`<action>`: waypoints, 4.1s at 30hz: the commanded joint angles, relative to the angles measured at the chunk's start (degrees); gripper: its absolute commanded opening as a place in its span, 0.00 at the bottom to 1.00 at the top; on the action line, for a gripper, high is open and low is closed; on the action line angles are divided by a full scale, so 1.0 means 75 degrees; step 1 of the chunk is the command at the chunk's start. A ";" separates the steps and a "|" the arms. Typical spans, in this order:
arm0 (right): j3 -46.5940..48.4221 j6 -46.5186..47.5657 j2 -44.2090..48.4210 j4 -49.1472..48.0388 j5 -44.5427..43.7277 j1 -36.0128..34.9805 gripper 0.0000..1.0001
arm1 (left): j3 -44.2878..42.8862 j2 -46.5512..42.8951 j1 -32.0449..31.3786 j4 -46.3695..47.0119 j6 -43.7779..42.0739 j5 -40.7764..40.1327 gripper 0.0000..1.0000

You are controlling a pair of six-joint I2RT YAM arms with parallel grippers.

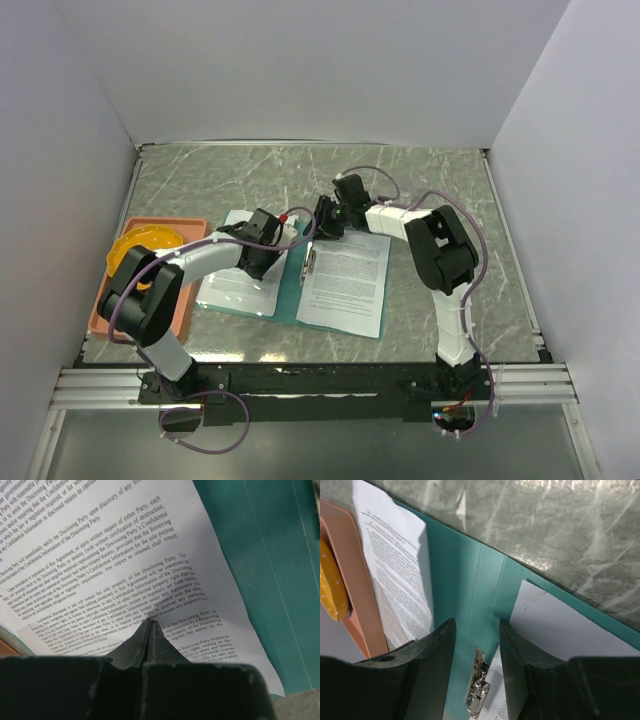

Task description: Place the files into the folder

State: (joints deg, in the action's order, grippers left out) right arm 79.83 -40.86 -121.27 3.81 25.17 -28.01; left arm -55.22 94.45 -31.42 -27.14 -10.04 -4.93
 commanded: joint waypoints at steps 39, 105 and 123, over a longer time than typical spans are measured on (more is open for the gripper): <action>-0.1316 -0.0398 0.0783 -0.2242 0.1097 0.0020 0.44 | -0.0008 -0.0371 0.0158 0.0103 -0.0091 -0.0140 0.01; -0.3401 -0.1268 0.2727 -0.3404 0.1110 -0.0472 0.38 | -0.0956 -0.0980 0.0193 -0.0401 0.0085 -0.0492 0.12; -0.6003 0.0749 0.4826 -0.5392 -0.1901 -0.1420 0.00 | -0.3675 0.1477 -0.0815 -0.0683 0.1280 -0.0105 0.96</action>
State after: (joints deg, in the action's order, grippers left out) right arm 37.15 -38.30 -85.84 -26.96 17.58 -36.82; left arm -78.89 98.70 -35.88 -32.27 -3.75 -5.82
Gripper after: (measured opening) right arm 0.008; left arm 0.976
